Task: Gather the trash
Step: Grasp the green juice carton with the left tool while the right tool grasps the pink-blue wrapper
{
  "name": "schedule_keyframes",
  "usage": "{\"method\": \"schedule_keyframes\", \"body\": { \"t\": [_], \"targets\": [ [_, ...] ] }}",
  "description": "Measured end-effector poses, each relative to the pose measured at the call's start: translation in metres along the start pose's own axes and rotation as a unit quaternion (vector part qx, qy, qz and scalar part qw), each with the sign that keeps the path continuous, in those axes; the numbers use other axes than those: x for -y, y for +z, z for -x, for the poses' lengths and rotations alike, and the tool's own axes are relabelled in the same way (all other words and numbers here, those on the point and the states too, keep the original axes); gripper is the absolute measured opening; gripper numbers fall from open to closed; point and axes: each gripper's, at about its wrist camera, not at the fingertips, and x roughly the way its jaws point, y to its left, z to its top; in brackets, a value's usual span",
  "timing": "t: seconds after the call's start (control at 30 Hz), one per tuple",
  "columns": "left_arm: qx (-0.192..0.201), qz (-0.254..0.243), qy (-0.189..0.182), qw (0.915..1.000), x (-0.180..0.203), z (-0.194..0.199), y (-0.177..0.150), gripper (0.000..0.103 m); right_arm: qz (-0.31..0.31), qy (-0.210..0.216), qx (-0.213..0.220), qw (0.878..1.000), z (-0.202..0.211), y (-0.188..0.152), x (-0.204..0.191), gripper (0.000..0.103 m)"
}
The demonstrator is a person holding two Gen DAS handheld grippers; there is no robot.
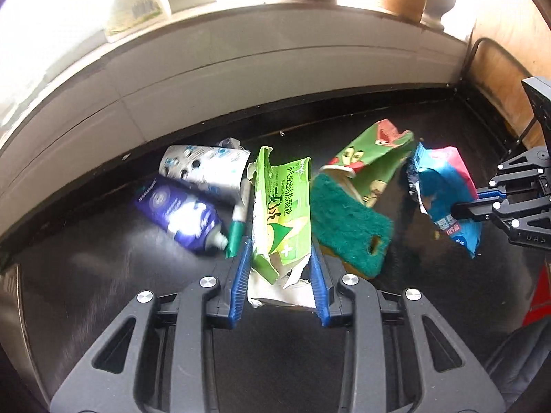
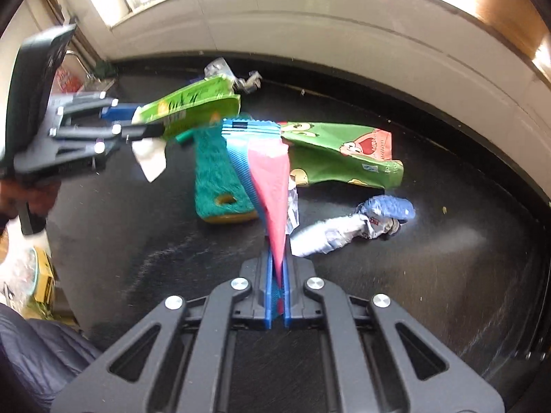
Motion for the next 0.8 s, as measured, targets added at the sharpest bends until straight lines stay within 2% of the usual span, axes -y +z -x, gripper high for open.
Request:
{"method": "schedule_keyframes", "body": {
  "t": [0.23,0.47,0.7,0.8],
  "targets": [
    [0.019,0.04,0.034,0.9984,0.022,0.046,-0.029,0.032,-0.021,0.007,0.032,0.999,0.037,-0.013,-0.014,0.006],
    [0.037,0.081,0.049,0.9948,0.034,0.086,-0.068,0.032,0.002,0.005,0.041,0.999,0.057,-0.019,-0.044,0.006],
    [0.049,0.125,0.084,0.9873,0.022,0.124,-0.112,0.032,0.058,0.021,0.038,0.997,0.054,-0.016,-0.103,0.006],
    [0.05,0.163,0.116,0.9785,0.006,0.148,-0.144,0.032,0.096,0.042,0.038,0.994,0.051,-0.008,-0.144,0.006]
  ]
}}
